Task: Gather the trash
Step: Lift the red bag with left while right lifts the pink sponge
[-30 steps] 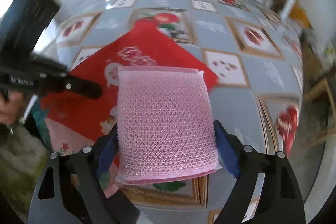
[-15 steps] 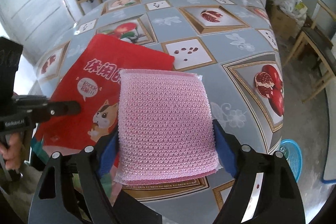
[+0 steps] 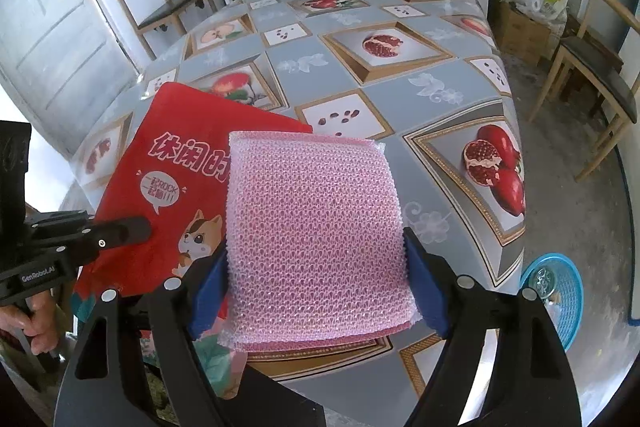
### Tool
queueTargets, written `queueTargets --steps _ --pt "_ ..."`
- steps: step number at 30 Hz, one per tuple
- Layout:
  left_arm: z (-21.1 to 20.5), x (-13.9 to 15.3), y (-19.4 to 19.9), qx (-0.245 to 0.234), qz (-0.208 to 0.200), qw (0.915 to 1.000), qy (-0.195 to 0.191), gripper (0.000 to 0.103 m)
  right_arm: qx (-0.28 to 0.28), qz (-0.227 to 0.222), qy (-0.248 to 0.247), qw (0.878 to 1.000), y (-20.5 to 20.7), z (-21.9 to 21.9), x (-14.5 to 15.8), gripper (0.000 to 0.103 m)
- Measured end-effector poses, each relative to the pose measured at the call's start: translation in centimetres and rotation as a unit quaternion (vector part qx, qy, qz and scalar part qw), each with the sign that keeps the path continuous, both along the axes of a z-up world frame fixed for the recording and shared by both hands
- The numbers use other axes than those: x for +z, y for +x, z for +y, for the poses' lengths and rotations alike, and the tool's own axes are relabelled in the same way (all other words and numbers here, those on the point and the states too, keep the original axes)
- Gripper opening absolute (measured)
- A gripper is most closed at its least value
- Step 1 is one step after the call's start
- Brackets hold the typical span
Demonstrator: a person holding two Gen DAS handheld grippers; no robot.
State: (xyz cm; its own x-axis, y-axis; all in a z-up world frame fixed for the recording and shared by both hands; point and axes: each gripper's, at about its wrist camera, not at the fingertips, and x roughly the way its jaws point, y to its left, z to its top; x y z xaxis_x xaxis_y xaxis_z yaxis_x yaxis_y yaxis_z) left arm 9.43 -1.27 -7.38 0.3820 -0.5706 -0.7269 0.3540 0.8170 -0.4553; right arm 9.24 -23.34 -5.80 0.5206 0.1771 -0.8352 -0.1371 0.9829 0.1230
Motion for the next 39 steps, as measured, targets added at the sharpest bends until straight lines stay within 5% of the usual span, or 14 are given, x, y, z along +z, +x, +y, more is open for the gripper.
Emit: queueTargets --steps 26,39 --pt "-1.5 6.1 -3.5 -0.021 -0.081 0.9963 -0.021 0.000 -0.026 -0.056 0.037 0.997 -2.0 -2.5 3.4 0.077" --pt "-6.5 9.6 -2.7 -0.071 -0.094 0.9920 -0.044 0.000 -0.107 -0.109 0.079 0.985 -6.0 -9.7 4.9 0.077"
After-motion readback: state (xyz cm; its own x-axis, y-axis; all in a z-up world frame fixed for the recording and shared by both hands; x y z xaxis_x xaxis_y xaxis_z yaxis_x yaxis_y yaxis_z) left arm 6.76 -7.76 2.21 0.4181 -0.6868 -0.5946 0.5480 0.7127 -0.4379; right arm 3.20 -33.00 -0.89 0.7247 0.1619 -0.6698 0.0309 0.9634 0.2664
